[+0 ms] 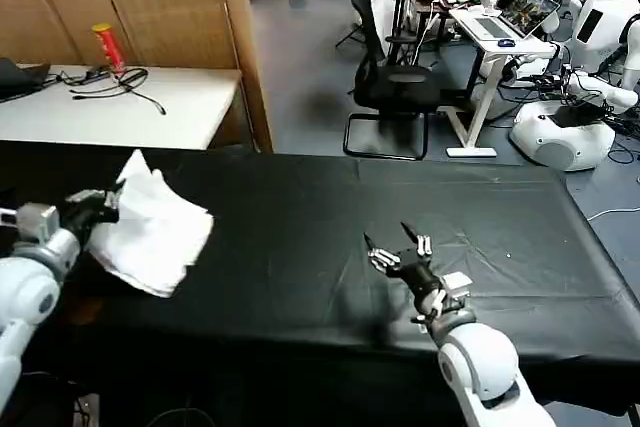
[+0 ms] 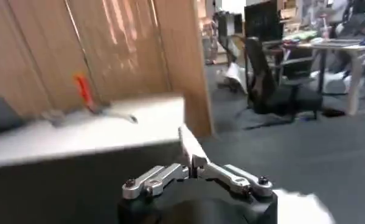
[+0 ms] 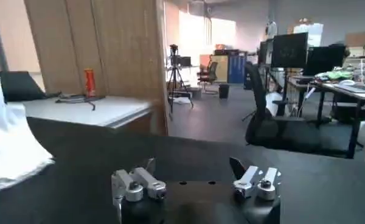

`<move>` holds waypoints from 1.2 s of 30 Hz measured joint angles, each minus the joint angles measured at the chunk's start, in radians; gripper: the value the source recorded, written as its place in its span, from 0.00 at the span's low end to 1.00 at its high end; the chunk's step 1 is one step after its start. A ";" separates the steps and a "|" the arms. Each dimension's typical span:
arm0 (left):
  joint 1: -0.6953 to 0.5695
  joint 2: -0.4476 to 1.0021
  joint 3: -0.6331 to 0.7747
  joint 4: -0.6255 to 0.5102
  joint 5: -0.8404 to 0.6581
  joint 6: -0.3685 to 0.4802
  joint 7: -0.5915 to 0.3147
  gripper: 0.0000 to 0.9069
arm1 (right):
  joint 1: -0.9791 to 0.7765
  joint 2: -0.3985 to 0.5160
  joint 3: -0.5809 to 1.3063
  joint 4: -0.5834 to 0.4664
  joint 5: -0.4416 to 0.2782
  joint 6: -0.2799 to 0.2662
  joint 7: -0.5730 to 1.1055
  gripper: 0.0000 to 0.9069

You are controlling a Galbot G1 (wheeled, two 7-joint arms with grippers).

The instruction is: Fold and organize the clothes.

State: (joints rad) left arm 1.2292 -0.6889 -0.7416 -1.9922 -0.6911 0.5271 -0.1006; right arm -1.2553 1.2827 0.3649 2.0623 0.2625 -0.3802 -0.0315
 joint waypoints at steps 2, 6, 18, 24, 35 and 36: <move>-0.001 0.001 0.009 -0.046 0.012 0.005 -0.019 0.00 | -0.006 0.005 -0.001 0.000 -0.006 0.002 0.000 0.97; -0.004 -0.045 0.075 -0.120 0.083 -0.011 -0.044 0.00 | -0.020 0.004 0.006 0.003 -0.009 0.002 -0.001 0.97; 0.003 -0.376 0.409 -0.144 0.193 -0.074 -0.050 0.97 | -0.028 0.005 -0.016 -0.002 0.128 -0.069 0.019 0.97; 0.010 -0.426 0.472 -0.146 0.258 -0.119 0.047 0.97 | -0.041 -0.020 -0.052 0.011 0.305 -0.161 0.048 0.97; 0.000 -0.405 0.450 -0.131 0.290 -0.168 0.063 0.97 | 0.027 0.021 -0.147 -0.056 0.366 -0.207 0.084 0.97; 0.003 -0.406 0.447 -0.129 0.294 -0.170 0.063 0.97 | 0.038 0.030 -0.158 -0.069 0.360 -0.206 0.083 0.97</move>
State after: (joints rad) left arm 1.2326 -1.0945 -0.2946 -2.1216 -0.3967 0.3570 -0.0377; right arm -1.2176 1.3123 0.2067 1.9933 0.6224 -0.5866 0.0519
